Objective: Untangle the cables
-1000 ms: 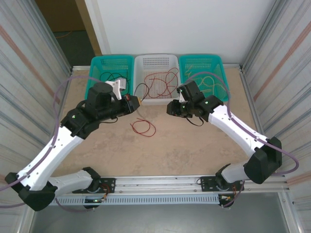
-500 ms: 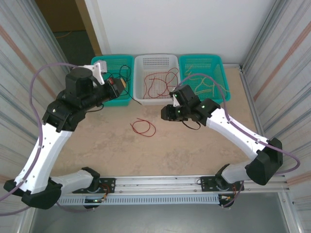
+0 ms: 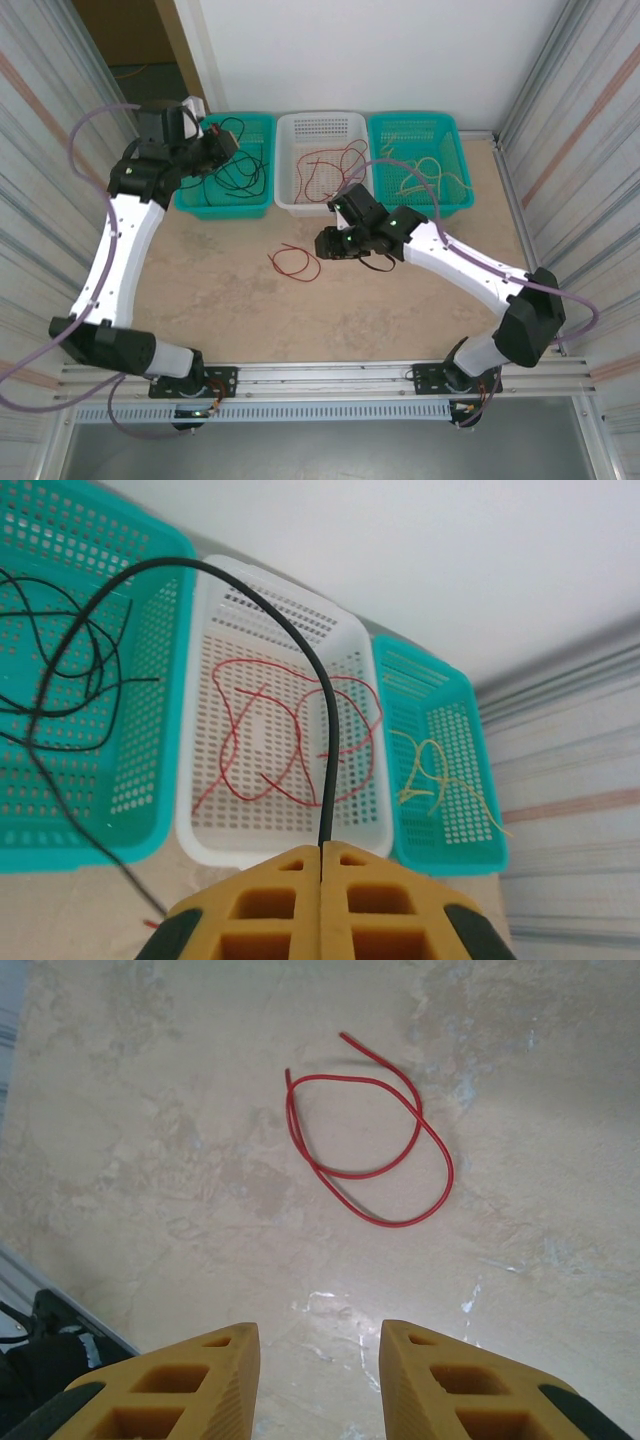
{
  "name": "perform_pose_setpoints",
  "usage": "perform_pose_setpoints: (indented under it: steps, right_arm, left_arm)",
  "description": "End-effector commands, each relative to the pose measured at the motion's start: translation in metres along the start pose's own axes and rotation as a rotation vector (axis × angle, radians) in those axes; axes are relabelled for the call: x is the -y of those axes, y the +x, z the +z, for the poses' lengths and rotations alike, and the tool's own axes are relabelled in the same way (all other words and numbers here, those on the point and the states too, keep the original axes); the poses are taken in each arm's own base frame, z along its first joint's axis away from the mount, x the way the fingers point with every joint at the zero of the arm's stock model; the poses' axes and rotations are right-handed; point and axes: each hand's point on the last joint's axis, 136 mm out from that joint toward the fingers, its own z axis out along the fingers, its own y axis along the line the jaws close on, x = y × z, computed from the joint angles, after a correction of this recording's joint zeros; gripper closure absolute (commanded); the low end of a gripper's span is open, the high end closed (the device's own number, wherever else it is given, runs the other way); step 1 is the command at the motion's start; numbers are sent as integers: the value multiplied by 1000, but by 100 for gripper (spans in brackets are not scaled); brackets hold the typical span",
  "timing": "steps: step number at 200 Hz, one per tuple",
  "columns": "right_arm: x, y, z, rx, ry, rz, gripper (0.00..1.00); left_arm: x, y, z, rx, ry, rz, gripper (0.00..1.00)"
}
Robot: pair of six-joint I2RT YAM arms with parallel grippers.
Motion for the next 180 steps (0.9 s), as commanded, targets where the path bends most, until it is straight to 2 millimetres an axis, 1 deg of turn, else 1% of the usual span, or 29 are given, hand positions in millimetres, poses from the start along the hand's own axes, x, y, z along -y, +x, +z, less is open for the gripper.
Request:
perform_pose_setpoints:
  steps: [1, 22, 37, 42, 51, 58, 68, 79, 98, 111, 121, 131, 144, 164, 180]
  right_arm:
    - [-7, -11, -3, 30, 5, -28, 64]
    - [-7, -10, 2, 21, 12, -30, 64]
    - [-6, -11, 5, 15, 19, -33, 63]
    - [-4, -10, 8, 9, 25, -36, 63]
    - [-3, -10, 11, -1, 34, -41, 62]
    - [-1, -9, 15, -16, 46, -50, 61]
    - [1, -8, 22, -40, 63, -66, 59]
    - [4, -7, 31, -73, 86, -92, 57]
    - [13, -2, 50, -147, 140, -143, 56]
    - [21, 1, 65, -192, 181, -169, 55]
    - [27, 2, 75, -216, 209, -189, 55]
    - [32, 2, 85, -231, 230, -209, 55]
    - [38, 3, 97, -249, 254, -232, 54]
    - [49, 6, 115, -288, 294, -263, 52]
    - [57, 12, 129, -330, 307, -266, 53]
  left_arm:
    - [-3, -21, 10, 32, 11, 47, 100]
    - [-24, -28, 31, 26, -65, 66, 100]
    - [-40, -29, 46, 15, -125, 102, 100]
    - [-46, -28, 51, 7, -143, 107, 93]
    - [-55, -26, 58, -3, -171, 114, 70]
    - [-61, -25, 62, -6, -186, 120, 58]
    - [-66, -23, 64, -6, -202, 128, 48]
    - [-69, -21, 62, 0, -215, 132, 42]
    - [-70, -14, 54, -6, -211, 126, 39]
    - [-68, -3, 45, -21, -199, 125, 39]
    - [-71, 8, 36, -38, -199, 117, 40]
    - [-69, 17, 21, -37, -194, 112, 42]
    - [-69, 33, 0, -34, -178, 103, 43]
    - [-70, 63, -31, -32, -147, 78, 46]
    - [-69, 87, -52, -43, -105, 53, 48]
